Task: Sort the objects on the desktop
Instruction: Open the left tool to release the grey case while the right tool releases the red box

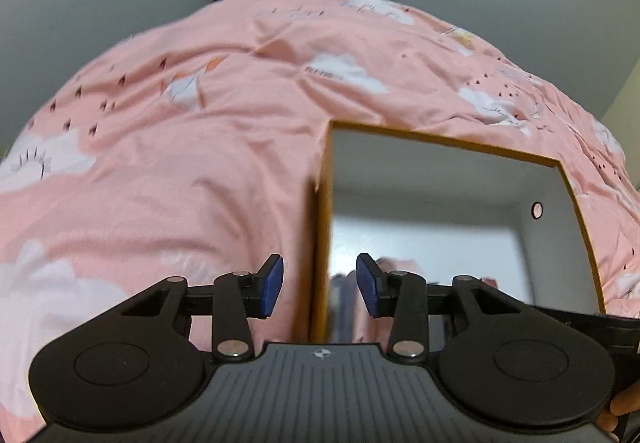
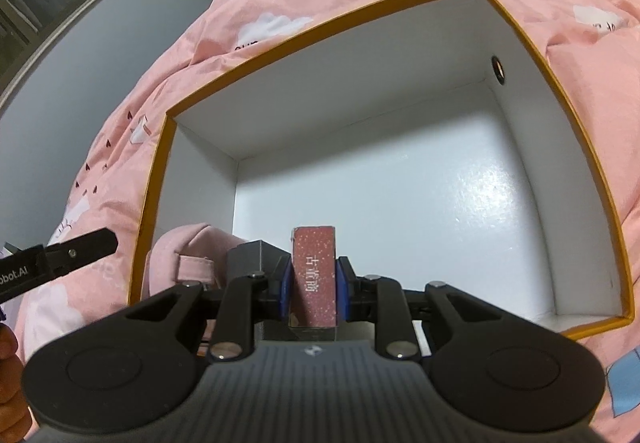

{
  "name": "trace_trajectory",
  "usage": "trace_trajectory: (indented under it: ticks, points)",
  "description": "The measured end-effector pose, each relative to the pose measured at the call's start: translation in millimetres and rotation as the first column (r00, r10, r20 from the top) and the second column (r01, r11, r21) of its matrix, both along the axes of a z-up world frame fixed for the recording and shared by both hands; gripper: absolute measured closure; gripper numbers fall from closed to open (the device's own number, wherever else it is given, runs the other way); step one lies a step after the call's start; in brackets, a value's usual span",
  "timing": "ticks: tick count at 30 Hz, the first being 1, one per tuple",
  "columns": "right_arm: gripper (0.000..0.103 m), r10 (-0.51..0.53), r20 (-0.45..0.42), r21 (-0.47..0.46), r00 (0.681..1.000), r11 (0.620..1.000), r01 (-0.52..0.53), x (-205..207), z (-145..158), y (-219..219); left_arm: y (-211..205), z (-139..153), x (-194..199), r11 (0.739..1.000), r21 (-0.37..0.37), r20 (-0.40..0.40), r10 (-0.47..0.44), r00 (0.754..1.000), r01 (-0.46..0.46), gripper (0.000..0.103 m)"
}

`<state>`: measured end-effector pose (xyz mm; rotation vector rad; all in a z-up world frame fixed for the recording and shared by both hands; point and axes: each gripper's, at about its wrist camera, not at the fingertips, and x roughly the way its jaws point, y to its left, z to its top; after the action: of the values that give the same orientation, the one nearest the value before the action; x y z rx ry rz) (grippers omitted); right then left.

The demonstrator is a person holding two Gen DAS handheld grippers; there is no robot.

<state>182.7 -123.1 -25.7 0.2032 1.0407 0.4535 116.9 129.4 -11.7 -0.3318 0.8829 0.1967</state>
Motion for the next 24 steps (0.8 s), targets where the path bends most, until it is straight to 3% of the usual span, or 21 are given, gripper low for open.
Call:
trace_trajectory:
  ticks: [6, 18, 24]
  points:
    - [0.076, 0.037, -0.01, -0.041, 0.999, 0.998, -0.038, 1, -1, 18, 12, -17, -8, 0.997, -0.072, -0.031, -0.013, 0.999, 0.011, 0.056]
    - [0.067, 0.056, -0.053, 0.023, 0.997, 0.998, -0.055, -4, -1, 19, 4, -28, -13, 0.994, -0.1, -0.042, -0.044, 0.998, 0.04, 0.057]
    - [0.068, 0.079, -0.057, -0.029, 0.995, 0.996, -0.081, -7, -9, 26, 1, -30, -14, 0.993, -0.112, -0.042, -0.051, 0.998, 0.046, 0.059]
